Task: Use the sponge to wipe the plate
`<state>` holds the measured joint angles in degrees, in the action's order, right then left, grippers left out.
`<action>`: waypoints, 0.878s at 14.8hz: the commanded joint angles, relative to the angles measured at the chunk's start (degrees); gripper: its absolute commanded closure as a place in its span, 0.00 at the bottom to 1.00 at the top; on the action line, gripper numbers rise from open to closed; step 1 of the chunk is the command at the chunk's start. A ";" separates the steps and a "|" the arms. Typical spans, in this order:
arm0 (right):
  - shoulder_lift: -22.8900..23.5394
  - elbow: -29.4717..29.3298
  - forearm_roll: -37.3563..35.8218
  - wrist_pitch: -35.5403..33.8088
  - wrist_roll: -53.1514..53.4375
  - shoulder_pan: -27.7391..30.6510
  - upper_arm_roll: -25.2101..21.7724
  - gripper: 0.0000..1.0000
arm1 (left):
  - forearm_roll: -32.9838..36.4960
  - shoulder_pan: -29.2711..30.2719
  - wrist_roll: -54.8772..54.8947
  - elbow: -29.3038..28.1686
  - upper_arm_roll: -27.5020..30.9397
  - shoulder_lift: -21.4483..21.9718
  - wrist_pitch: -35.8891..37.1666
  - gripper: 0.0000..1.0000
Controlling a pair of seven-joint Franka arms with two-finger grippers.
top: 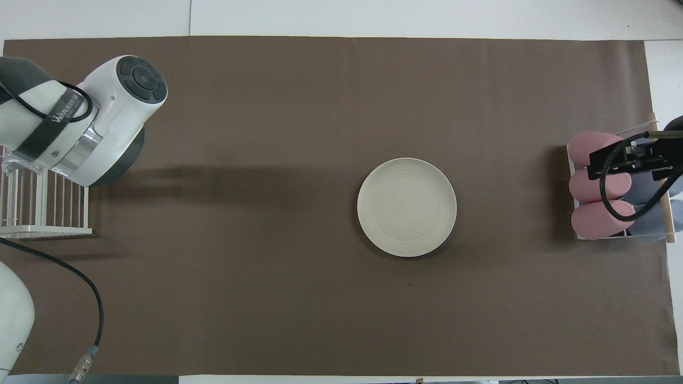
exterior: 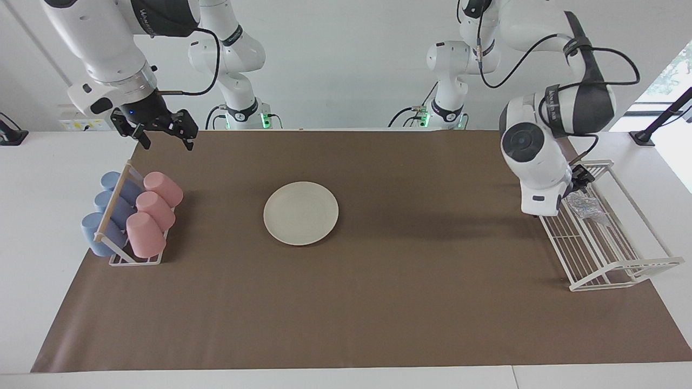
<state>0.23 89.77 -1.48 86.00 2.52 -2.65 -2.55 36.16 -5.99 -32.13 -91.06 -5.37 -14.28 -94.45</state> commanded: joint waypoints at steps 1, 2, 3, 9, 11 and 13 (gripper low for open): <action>-0.06 -0.12 -0.28 0.57 -0.76 0.36 0.44 0.00 | -10.81 1.24 2.42 1.85 0.18 3.37 -0.56 0.00; -0.06 -0.20 -0.28 0.49 -0.76 0.36 0.44 0.00 | -16.24 2.98 3.64 1.85 0.09 5.47 -0.56 0.00; -0.06 -0.21 -0.28 0.48 -0.76 0.36 0.44 0.00 | -21.69 4.04 5.48 1.59 0.18 7.67 -0.30 0.00; -0.15 -0.21 -0.19 0.57 0.03 -0.17 0.52 0.00 | -33.51 5.99 19.71 1.24 0.09 14.36 7.77 0.00; -0.15 -0.21 -0.19 0.66 0.03 -0.25 0.44 0.00 | -33.87 5.64 25.60 0.98 0.18 15.25 11.64 0.00; -0.15 -0.21 -0.28 0.66 0.03 -0.25 0.44 0.00 | -34.13 4.94 25.19 -1.82 0.09 16.56 10.70 0.00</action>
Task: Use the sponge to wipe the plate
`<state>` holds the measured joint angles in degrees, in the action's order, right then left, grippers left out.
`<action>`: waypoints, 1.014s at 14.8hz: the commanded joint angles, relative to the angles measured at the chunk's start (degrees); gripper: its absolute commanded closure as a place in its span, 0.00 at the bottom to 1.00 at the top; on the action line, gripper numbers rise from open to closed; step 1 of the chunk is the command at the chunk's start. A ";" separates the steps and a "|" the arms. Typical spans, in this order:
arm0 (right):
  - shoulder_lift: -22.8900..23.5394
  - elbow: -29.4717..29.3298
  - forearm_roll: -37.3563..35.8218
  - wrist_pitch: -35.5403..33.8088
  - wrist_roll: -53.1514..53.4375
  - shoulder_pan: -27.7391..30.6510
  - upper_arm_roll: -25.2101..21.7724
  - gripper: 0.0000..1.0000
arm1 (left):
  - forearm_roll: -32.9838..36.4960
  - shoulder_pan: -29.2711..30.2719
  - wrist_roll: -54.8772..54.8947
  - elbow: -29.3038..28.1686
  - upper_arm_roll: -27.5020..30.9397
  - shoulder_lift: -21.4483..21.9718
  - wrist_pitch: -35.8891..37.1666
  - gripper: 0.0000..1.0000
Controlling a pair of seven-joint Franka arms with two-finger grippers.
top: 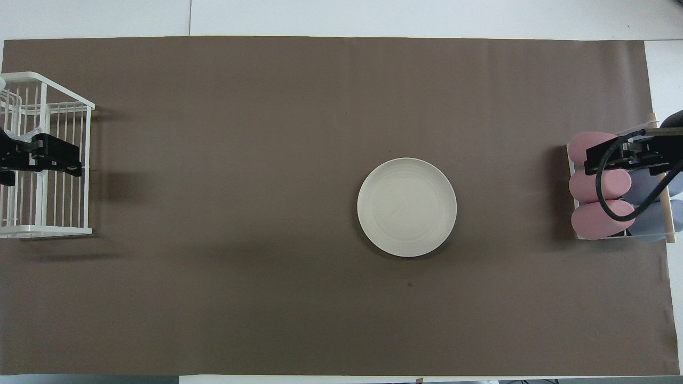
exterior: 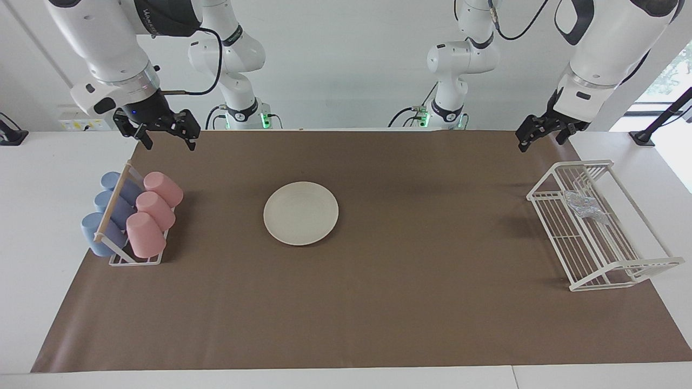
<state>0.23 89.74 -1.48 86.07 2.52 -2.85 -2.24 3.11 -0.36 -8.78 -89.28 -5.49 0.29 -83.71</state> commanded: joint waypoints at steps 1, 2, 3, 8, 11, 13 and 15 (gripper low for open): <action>-0.23 -0.18 -0.19 0.59 0.03 -0.06 0.13 0.00 | -2.56 -1.04 0.70 -4.32 0.30 2.17 -1.79 0.00; -0.23 -0.18 -0.19 0.59 0.03 -0.06 0.21 0.00 | -4.32 -1.31 -3.14 -4.59 0.74 2.26 -3.54 0.00; -0.23 -0.18 -0.19 0.59 0.03 -0.06 0.21 0.00 | -5.56 -3.05 -7.18 -5.11 2.31 2.17 -5.04 0.00; -0.23 -0.18 -0.10 0.67 0.12 -0.85 0.21 0.00 | -5.57 -5.35 -8.45 -0.90 4.61 0.42 -1.20 0.00; -0.23 -0.18 -0.10 0.59 0.12 -0.85 0.21 0.00 | -5.83 -4.83 -4.42 -2.04 4.26 0.94 -1.10 0.00; -0.23 -0.18 -0.10 0.50 0.12 -0.85 0.21 0.00 | -5.92 -4.65 -4.41 -2.04 4.26 0.94 -1.10 0.00; -0.23 -0.09 -0.19 0.50 0.12 -0.85 0.21 0.00 | -5.92 -4.65 -4.32 -1.95 4.17 0.94 -1.19 0.00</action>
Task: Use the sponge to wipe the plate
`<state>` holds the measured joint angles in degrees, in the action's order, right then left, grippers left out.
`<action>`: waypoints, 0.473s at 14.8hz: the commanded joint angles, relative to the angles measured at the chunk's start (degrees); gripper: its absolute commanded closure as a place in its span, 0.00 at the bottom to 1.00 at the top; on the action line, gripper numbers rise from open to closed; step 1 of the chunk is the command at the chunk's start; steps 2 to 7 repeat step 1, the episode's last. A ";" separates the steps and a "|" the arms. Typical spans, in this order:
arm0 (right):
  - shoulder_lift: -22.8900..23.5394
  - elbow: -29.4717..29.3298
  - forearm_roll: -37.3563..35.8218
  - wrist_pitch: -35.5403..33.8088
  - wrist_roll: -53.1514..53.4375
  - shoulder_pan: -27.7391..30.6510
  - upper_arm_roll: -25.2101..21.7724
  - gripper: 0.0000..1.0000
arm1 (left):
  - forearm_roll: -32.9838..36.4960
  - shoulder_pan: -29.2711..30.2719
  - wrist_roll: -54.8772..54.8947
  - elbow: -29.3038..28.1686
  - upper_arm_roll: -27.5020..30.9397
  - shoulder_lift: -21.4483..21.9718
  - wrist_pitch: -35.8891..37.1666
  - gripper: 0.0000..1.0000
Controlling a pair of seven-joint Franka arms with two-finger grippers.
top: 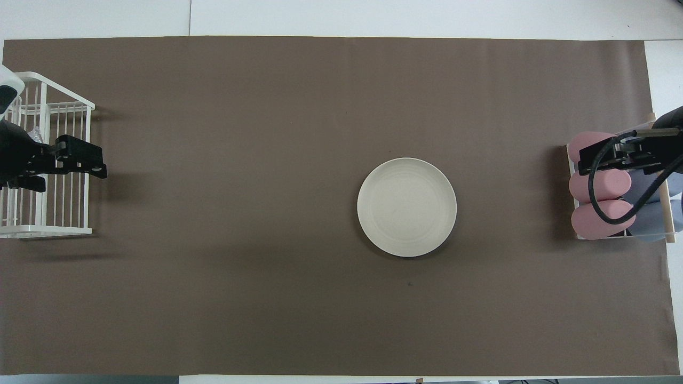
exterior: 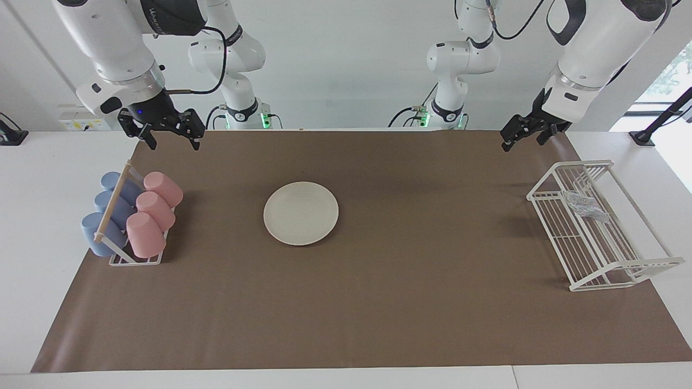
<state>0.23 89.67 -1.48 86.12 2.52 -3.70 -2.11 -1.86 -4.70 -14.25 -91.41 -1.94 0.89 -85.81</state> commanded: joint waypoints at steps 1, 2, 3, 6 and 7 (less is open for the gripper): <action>-0.23 -0.02 -0.11 0.46 0.11 0.01 0.09 0.00 | -0.95 -0.13 1.24 0.18 0.63 0.34 0.91 0.00; -0.23 -0.02 -0.11 0.46 0.11 0.01 0.09 0.00 | -0.95 -0.13 1.24 0.18 0.63 0.34 0.91 0.00; -0.23 -0.02 -0.11 0.46 0.11 0.01 0.09 0.00 | -0.95 -0.13 1.24 0.18 0.63 0.34 0.91 0.00; -0.23 -0.02 -0.11 0.46 0.11 0.01 0.09 0.00 | -0.95 -0.13 1.24 0.18 0.63 0.34 0.91 0.00; -0.23 -0.02 -0.11 0.46 0.11 0.01 0.09 0.00 | -0.95 -0.13 1.24 0.18 0.63 0.34 0.91 0.00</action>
